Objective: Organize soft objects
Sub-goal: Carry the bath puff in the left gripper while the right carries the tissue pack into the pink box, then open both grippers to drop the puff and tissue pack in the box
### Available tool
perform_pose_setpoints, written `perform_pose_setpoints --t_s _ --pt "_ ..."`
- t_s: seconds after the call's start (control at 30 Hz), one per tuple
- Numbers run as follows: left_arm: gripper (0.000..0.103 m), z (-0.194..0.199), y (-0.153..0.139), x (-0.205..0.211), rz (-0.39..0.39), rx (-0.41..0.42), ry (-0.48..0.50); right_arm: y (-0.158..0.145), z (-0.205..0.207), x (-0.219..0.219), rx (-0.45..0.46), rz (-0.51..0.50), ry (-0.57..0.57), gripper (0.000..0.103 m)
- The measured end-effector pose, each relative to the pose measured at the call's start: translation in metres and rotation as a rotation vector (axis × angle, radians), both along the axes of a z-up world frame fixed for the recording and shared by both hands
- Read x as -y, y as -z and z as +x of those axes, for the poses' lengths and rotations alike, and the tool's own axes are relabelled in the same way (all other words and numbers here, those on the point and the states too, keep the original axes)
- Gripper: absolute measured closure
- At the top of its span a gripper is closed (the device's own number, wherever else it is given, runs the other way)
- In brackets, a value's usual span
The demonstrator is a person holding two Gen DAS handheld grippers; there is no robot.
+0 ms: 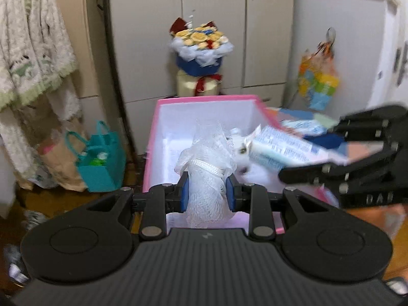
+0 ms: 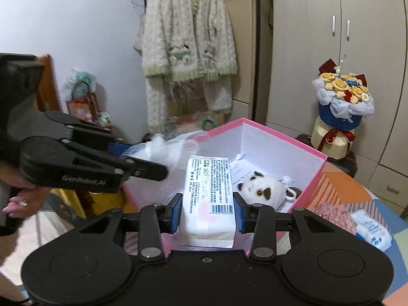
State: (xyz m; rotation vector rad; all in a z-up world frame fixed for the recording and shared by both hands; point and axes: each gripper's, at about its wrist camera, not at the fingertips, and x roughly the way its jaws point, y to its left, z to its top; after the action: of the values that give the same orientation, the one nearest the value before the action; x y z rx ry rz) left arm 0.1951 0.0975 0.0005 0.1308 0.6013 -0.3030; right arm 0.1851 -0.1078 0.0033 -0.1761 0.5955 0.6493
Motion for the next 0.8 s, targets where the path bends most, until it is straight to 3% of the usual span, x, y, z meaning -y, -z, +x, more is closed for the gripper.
perform_pose_setpoints --t_s 0.23,0.37,0.57,0.7,0.77,0.8 --pt "0.075 0.027 0.014 0.004 0.067 0.017 0.004 0.022 0.047 -0.017 -0.116 -0.025 -0.034 0.058" --pt "0.075 0.045 0.024 0.009 0.094 -0.023 0.025 0.036 0.067 -0.027 -0.164 -0.053 -0.039 0.058" --pt "0.074 0.061 0.031 0.001 0.045 -0.093 0.039 0.051 0.082 -0.039 -0.179 -0.118 -0.073 0.058" --pt "0.067 0.064 0.035 -0.003 0.019 -0.121 0.019 0.056 0.087 -0.044 -0.186 -0.142 -0.095 0.057" --pt "0.061 0.064 0.035 -0.003 0.009 -0.129 0.018 0.056 0.086 -0.045 -0.174 -0.155 -0.098 0.050" --pt "0.058 0.063 0.034 -0.004 0.000 -0.132 0.018 0.055 0.085 -0.045 -0.162 -0.165 -0.099 0.037"
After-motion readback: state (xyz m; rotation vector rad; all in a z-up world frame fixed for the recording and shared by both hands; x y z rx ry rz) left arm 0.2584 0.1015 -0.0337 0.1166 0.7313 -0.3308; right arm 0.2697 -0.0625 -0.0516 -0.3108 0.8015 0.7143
